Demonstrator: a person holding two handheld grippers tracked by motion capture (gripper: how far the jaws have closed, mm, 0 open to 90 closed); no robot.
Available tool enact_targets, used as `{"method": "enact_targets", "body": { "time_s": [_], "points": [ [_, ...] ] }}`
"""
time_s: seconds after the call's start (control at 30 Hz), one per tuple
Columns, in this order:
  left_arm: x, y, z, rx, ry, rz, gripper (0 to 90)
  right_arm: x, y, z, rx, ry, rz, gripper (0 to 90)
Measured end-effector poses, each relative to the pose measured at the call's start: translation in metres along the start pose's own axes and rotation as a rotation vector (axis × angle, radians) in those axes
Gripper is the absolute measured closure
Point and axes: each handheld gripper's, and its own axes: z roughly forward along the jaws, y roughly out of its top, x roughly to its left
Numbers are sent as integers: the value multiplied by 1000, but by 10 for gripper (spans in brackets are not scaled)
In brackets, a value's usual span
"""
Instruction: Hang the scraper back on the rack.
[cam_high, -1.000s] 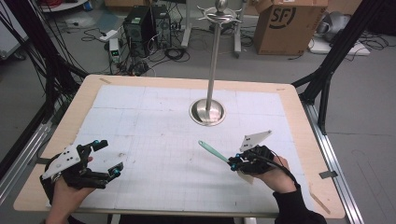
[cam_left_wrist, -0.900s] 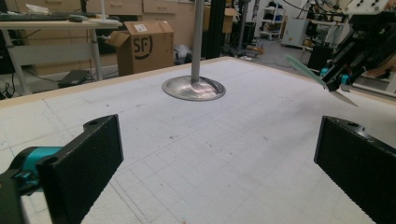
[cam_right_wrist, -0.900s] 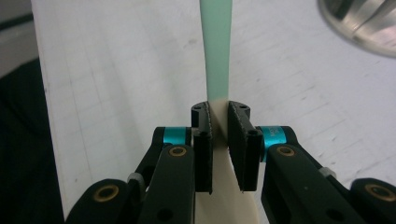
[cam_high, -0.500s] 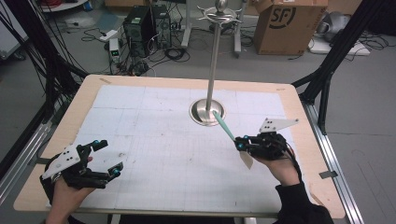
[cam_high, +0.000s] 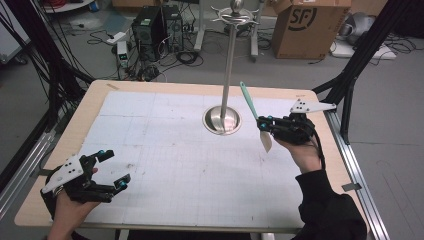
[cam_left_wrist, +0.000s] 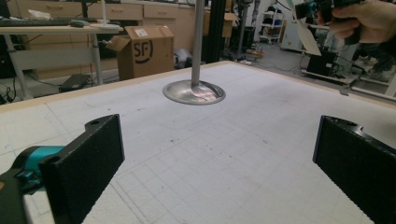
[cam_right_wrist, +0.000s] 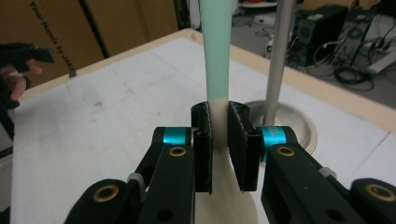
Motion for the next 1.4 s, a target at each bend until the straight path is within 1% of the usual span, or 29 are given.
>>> {"method": "enact_targets", "body": {
  "time_s": [0.07, 0.1, 0.13, 0.2, 0.3, 0.33, 0.4, 0.47, 0.5, 0.53, 0.57, 0.6, 0.7, 0.77, 0.83, 0.9, 0.97, 1.0, 1.03, 1.13, 1.2, 1.3, 1.33, 1.4],
  "points": [
    [0, 0, -1, -1, 2, -3, 24, -4, 6, -1, -24, -13, 5, 805],
    [0, -1, -1, 0, 2, -2, 24, -4, 6, -1, -24, -13, 5, 805],
    [0, -1, -1, 1, 2, -4, 25, -9, 12, -1, -42, -15, 12, 805],
    [0, -1, -2, 0, 6, -2, 25, -12, 18, -2, -63, -30, -1, 805],
    [0, -1, -5, -1, 11, -6, 25, -17, 25, -2, -97, -35, -2, 805],
    [0, -1, -6, -1, 11, -6, 25, -19, 27, -1, -107, -29, 3, 805],
    [0, -1, -7, -1, 15, -6, 25, -23, 30, -1, -130, -34, 16, 805],
    [0, -1, -9, -2, 20, -6, 25, -28, 31, -1, -153, -30, 28, 805],
    [0, -1, -10, -3, 20, -9, 25, -28, 31, -1, -153, -30, 28, 805],
    [0, -1, -11, -2, 22, -6, 25, -32, 34, -2, -171, -36, 39, 805],
    [0, -1, -11, -2, 24, -8, 25, -32, 34, -2, -171, -36, 39, 805],
    [0, -2, -12, -2, 27, -9, 25, -36, 36, -4, -192, -42, 47, 805],
    [0, -2, -14, -3, 33, -11, 25, -40, 41, -6, -218, -47, 63, 806],
    [0, -3, -15, -3, 35, -14, 25, -41, 42, -6, -224, -51, 66, 805],
    [0, -2, -17, -3, 37, -14, 24, -42, 49, -6, -206, -69, 54, 805],
    [0, -2, -18, -5, 40, -12, 25, -41, 51, -6, -207, -68, 50, 806],
    [0, -2, -18, -5, 42, -13, 25, -40, 59, -7, -219, -71, 41, 805],
    [0, -2, -19, -2, 43, -15, 25, -40, 59, -7, -219, -71, 41, 805],
    [0, -3, -19, -3, 45, -17, 25, -40, 63, -7, -225, -74, 35, 806],
    [-1, -3, -20, -3, 44, -16, 24, -40, 68, -7, -236, -77, 29, 806],
    [-1, -3, -21, -6, 45, -18, 24, -40, 70, -7, -238, -77, 36, 805],
    [0, -2, -24, -12, 47, -22, 24, -40, 77, -7, -264, -81, 34, 805],
    [0, -2, -25, -15, 50, -24, 25, -40, 78, -7, -268, -77, 41, 805],
    [1, -2, -26, -19, 51, -24, 24, -40, 81, -5, -265, -83, 38, 805]
  ]
}}
